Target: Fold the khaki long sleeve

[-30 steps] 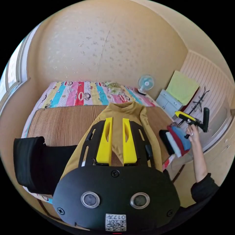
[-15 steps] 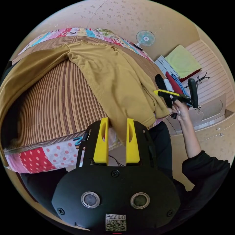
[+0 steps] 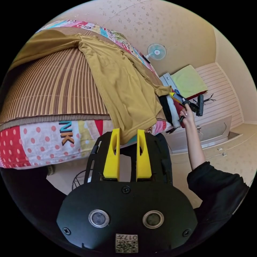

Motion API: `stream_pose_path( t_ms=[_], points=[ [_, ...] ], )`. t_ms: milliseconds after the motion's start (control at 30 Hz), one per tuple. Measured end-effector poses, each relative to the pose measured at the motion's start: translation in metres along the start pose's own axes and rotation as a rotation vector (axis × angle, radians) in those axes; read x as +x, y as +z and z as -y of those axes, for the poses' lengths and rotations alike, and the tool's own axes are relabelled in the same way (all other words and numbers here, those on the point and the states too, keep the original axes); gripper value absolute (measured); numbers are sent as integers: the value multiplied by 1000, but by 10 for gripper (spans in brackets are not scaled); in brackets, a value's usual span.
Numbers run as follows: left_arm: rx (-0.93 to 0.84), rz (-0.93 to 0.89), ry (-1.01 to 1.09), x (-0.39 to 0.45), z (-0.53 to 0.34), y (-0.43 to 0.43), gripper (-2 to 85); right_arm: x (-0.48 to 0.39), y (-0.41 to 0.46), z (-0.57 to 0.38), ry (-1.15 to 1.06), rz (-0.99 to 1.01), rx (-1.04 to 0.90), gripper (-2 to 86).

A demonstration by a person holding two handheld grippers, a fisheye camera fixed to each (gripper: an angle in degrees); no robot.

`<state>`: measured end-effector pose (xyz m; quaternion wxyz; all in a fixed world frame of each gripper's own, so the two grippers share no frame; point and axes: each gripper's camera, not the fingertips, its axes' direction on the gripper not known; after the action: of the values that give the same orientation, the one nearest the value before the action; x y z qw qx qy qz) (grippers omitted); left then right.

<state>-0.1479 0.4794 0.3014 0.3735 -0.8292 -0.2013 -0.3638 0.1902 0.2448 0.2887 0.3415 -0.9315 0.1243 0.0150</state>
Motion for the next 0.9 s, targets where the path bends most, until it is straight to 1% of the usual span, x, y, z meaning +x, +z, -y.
stream_pose_path(
  t_ms=[67, 133, 200, 267, 333, 433, 500, 600, 667, 700, 733, 767, 800, 833, 867, 900],
  points=[
    [-19, 29, 21, -4, 3, -12, 46, -4, 37, -20, 50, -82, -89, 97],
    [-32, -7, 87, -9, 6, -26, 14, -10, 29, -53, 69, -111, 2, 88],
    [-54, -19, 146, -19, 9, -52, 1, -15, 17, -73, 36, -98, -22, 57],
    [-41, -12, 201, -35, 2, -103, -6, -19, -1, -97, 16, -92, -34, 45],
    [-68, -44, 188, -53, -11, -136, -7, -24, -30, -140, 4, -100, -9, 39],
    [-147, -150, 134, -80, -49, -161, -8, -25, -46, -182, 46, -78, -16, 36],
    [-122, -167, 81, -95, -75, -173, -7, -24, -49, -218, 82, -115, -29, 34],
    [27, -150, -56, -130, -109, -207, 6, -11, -54, -246, 185, -53, -11, 36],
    [208, -170, -238, -169, -134, -245, 60, 1, -60, -256, 258, 15, 38, 38],
    [263, -183, -283, -179, -142, -255, 66, 8, -66, -260, 293, 44, 73, 38],
    [385, -210, -362, -197, -157, -277, 78, 11, -74, -262, 312, 54, 108, 37],
    [505, -231, -430, -212, -173, -297, 82, 12, -79, -263, 316, 54, 130, 35],
    [563, -240, -461, -219, -181, -307, 84, 12, -90, -264, 315, 48, 175, 32],
    [659, -254, -514, -232, -195, -324, 94, 12, -95, -264, 311, 45, 196, 31],
    [725, -258, -555, -243, -204, -337, 102, 10, -103, -263, 302, 40, 229, 29],
    [744, -257, -572, -248, -207, -342, 106, 8, -108, -261, 289, 42, 250, 28]
  ],
)
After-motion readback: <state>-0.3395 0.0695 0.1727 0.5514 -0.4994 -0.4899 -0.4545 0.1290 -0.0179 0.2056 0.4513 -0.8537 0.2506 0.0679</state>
